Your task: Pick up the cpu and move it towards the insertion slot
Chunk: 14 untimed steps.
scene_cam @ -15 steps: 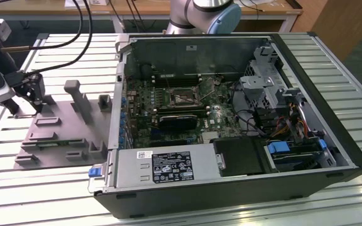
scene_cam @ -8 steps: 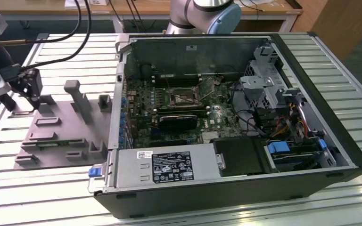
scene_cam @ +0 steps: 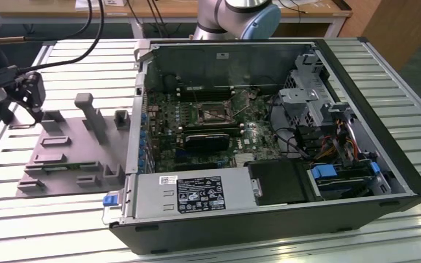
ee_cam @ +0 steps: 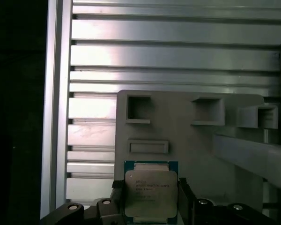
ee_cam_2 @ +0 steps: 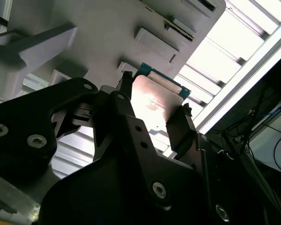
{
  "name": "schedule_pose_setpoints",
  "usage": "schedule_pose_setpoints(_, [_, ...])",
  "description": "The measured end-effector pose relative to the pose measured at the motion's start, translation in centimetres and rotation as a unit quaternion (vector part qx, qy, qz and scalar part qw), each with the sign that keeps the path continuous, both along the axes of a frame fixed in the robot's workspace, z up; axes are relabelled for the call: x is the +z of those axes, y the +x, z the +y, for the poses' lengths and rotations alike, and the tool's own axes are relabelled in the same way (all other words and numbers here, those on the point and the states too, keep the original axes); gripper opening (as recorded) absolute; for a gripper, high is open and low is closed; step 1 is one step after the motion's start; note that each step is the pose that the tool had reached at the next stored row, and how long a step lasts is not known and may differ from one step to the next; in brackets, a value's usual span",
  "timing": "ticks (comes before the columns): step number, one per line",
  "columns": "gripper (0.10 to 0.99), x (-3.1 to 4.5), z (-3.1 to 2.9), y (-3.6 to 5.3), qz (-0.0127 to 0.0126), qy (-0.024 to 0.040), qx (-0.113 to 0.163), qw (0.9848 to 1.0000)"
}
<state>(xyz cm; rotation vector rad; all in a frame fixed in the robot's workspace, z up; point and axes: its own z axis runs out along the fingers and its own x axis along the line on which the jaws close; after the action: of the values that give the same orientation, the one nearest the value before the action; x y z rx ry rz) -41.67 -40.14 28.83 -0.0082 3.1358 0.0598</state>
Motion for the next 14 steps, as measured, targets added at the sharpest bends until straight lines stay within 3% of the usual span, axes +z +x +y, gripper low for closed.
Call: schedule_pose_setpoints(14, [0.541, 3.01, 0.00, 0.00, -0.0010, 0.0000, 0.000, 1.0000])
